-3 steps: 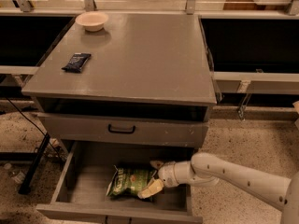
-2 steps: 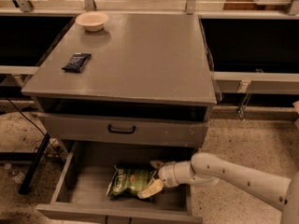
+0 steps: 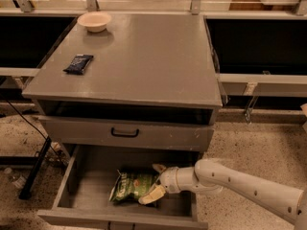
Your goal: Pick green jalapeno chip bag from middle drawer and place on counter
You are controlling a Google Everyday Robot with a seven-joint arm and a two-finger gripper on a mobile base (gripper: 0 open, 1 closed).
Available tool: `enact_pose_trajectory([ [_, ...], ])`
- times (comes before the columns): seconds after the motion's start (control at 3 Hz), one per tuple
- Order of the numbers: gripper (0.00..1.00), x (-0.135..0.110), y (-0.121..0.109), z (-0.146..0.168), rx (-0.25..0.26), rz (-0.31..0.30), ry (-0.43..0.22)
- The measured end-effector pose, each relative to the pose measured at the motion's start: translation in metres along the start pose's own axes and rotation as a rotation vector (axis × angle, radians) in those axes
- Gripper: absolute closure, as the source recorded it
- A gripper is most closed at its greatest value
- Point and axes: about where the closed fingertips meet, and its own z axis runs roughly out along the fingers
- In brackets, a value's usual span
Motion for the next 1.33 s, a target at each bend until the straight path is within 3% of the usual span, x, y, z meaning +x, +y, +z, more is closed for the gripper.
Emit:
enact_pose_trajectory([
  [1.33,0.00,-0.005,0.007,0.030,-0.077,-0.010,-0.025],
])
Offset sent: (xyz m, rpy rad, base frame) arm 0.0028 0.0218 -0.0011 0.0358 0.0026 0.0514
